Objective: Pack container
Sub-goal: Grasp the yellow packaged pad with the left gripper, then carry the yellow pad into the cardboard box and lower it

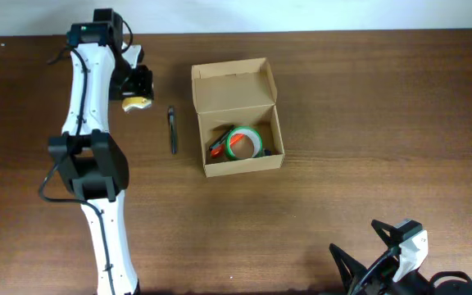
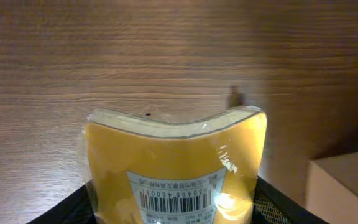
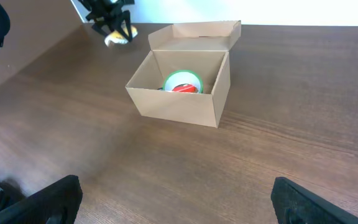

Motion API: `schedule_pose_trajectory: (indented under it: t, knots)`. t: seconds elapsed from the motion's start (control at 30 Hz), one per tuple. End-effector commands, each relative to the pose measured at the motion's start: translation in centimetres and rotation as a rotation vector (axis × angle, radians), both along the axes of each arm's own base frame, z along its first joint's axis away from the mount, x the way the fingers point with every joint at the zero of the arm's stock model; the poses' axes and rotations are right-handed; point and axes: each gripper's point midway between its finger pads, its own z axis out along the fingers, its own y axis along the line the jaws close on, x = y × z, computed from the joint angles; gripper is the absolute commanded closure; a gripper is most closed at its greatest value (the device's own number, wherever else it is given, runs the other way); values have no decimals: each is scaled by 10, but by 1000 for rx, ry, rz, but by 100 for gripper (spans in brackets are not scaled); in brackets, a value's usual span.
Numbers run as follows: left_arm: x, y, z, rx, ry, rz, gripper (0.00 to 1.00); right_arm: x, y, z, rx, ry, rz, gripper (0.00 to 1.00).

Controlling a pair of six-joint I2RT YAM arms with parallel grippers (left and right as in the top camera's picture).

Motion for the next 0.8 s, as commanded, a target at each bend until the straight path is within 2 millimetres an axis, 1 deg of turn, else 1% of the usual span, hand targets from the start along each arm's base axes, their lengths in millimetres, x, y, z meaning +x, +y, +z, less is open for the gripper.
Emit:
schedule_pose_trajectory:
  t: [0.0, 0.2, 0.27, 0.37, 0.47, 0.57, 0.77]
  knots:
    - [4, -37, 23, -56, -47, -72, 35, -1, 1, 0, 11, -1, 4, 1]
    - [-1, -95, 49, -56, -102, -206, 34, -1, 1, 0, 11, -1, 4, 1]
    - [-4, -111, 58, -52, -122, -239, 34, -1, 1, 0, 11, -1, 4, 1]
    - [-12, -127, 69, -43, -130, -274, 34, -1, 1, 0, 11, -1, 4, 1]
    - [-26, -140, 79, -42, -113, -307, 34, -1, 1, 0, 11, -1, 4, 1]
    - [-34, -156, 89, -57, -128, -338, 35, -1, 1, 0, 11, -1, 4, 1]
    - [-47, -179, 116, -55, -185, -395, 33, -1, 1, 0, 11, -1, 4, 1]
